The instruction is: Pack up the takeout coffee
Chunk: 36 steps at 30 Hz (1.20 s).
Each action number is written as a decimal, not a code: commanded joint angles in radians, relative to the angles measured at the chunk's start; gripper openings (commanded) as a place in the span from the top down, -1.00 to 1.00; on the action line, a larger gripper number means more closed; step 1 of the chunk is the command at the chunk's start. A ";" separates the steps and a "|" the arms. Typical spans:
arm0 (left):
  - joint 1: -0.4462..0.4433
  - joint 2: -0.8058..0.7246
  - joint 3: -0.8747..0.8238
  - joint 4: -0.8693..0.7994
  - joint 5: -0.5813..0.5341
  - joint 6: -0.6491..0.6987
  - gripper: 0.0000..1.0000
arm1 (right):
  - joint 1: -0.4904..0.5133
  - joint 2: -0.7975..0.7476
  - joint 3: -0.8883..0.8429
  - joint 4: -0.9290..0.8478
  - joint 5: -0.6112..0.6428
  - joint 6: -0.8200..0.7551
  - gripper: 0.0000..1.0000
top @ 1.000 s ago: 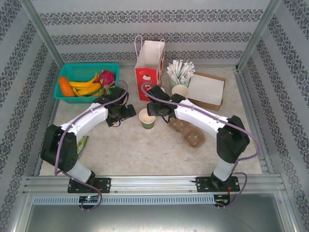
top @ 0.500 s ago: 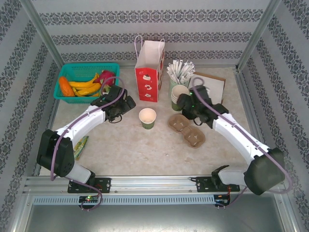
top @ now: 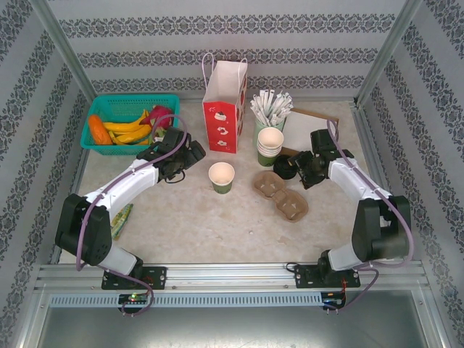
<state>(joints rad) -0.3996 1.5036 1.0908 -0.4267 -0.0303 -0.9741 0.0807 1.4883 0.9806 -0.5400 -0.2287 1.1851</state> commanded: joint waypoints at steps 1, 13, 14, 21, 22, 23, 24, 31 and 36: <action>-0.012 0.022 0.058 -0.108 0.008 0.015 -1.00 | 0.000 0.027 0.035 -0.026 -0.033 0.191 -0.30; -0.012 0.094 0.114 -0.306 0.089 0.162 -1.00 | 0.002 0.162 0.093 0.007 -0.082 0.339 -0.05; -0.012 0.102 0.114 -0.302 0.092 0.158 -1.00 | 0.001 0.162 0.092 0.001 -0.071 0.342 -0.03; -0.012 0.143 0.140 -0.293 0.103 0.155 -1.00 | 0.001 0.186 0.106 0.000 -0.071 0.354 0.11; -0.012 0.147 0.144 -0.295 0.104 0.156 -0.99 | 0.001 0.191 0.105 -0.001 -0.070 0.355 0.13; -0.012 0.150 0.147 -0.297 0.101 0.156 -1.00 | 0.001 0.196 0.105 0.002 -0.070 0.357 0.15; -0.012 0.151 0.149 -0.298 0.102 0.156 -1.00 | 0.001 0.200 0.106 0.006 -0.072 0.357 0.16; -0.012 0.158 0.149 -0.304 0.102 0.155 -1.00 | 0.001 0.222 0.114 0.020 -0.089 0.358 0.37; -0.012 0.159 0.147 -0.305 0.101 0.154 -1.00 | -0.001 0.195 0.103 0.009 -0.067 0.356 0.50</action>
<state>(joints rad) -0.3996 1.6505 1.2171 -0.6933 0.0719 -0.8368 0.0807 1.7046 1.0672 -0.5194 -0.3042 1.5291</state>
